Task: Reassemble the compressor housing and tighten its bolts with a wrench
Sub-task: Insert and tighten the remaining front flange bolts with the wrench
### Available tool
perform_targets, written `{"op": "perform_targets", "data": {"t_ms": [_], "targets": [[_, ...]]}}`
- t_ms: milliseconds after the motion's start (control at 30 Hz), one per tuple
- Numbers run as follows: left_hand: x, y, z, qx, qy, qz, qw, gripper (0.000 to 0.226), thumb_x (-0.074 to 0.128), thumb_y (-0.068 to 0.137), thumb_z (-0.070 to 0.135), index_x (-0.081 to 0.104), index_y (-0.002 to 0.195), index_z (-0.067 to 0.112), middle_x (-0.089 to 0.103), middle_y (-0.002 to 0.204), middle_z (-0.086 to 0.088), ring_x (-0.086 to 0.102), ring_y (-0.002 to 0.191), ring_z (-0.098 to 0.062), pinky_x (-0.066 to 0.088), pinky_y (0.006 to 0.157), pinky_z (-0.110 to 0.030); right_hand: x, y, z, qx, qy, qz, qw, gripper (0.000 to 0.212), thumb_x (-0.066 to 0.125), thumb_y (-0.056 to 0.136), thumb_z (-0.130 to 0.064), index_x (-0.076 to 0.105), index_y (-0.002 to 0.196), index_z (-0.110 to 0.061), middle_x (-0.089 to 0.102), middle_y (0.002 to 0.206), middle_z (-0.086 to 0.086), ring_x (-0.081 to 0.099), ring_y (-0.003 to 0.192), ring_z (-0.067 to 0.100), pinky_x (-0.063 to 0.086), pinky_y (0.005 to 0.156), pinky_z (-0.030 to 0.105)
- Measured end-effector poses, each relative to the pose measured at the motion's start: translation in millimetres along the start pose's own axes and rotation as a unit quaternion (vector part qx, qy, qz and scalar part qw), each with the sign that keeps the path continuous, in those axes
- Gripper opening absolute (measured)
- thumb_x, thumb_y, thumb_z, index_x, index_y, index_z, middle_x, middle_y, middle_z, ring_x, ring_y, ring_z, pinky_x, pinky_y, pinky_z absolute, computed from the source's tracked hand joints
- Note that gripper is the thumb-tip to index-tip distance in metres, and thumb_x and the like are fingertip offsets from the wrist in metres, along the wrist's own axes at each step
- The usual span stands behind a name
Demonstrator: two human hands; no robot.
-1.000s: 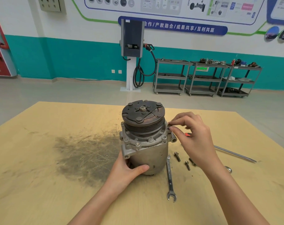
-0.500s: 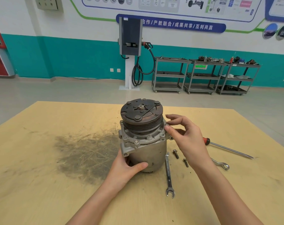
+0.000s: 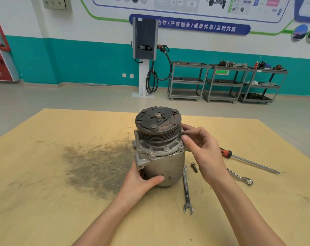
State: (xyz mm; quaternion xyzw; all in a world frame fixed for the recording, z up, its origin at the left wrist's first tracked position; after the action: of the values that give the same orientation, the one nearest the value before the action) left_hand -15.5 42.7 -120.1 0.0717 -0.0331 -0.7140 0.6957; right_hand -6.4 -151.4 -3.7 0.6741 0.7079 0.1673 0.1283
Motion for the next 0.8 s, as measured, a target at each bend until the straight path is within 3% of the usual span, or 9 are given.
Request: {"op": "perform_targets", "data": {"t_ms": [133, 433, 567, 800], "targets": [[0.1, -0.3, 1.8, -0.002, -0.004, -0.003, 1.000, 0.110, 0.092, 0.047, 0.067, 0.048, 0.140, 0.029, 0.063, 0.135, 0.017, 0.057, 0.128, -0.004, 0.043, 0.113, -0.036, -1.0, -1.9, -0.9, -0.011, -0.027, -0.010, 1.000, 0.019, 0.054, 0.096, -0.006, 0.068, 0.099, -0.018, 0.068, 0.120, -0.012, 0.061, 0.113, 0.006, 0.050, 0.082, 0.016], [0.6, -2.3, 7.8, -0.011, -0.005, -0.005, 1.000, 0.110, 0.092, 0.048, 0.067, 0.048, 0.141, 0.028, 0.062, 0.137, 0.015, 0.056, 0.130, -0.005, 0.042, 0.115, -0.040, 3.3, 1.7, -7.1, 0.005, 0.006, 0.004, 1.000, 0.010, 0.058, 0.092, 0.002, 0.060, 0.088, -0.007, 0.069, 0.117, -0.003, 0.065, 0.109, 0.010, 0.054, 0.084, 0.022], [0.2, -3.6, 9.6, -0.012, -0.004, -0.005, 1.000, 0.110, 0.092, 0.049, 0.066, 0.047, 0.142, 0.028, 0.061, 0.138, 0.015, 0.055, 0.131, -0.006, 0.041, 0.116, -0.041, 2.7, 4.4, -7.7, 0.009, 0.009, 0.021, 1.000, 0.014, 0.061, 0.090, 0.002, 0.053, 0.084, -0.007, 0.070, 0.115, 0.000, 0.067, 0.106, 0.015, 0.054, 0.075, 0.020], [0.3, -4.4, 10.2, -0.010, -0.004, -0.007, 1.000, 0.109, 0.092, 0.048, 0.067, 0.047, 0.141, 0.028, 0.062, 0.137, 0.015, 0.055, 0.130, -0.005, 0.042, 0.115, -0.040, -2.0, -0.7, -6.0, 0.012, 0.002, -0.008, 1.000, 0.018, 0.056, 0.095, -0.004, 0.069, 0.095, -0.015, 0.068, 0.120, -0.004, 0.062, 0.113, 0.007, 0.051, 0.085, 0.020]]}}
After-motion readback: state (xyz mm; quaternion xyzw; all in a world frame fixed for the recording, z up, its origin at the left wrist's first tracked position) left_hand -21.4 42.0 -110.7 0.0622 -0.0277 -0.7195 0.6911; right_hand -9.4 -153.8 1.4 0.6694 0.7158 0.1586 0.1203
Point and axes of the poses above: each hand's wrist, its own y-axis towards the middle knuckle, its own x-axis out of the palm, z = x × y, the point moved 2 cm from there along y, towards the middle knuckle
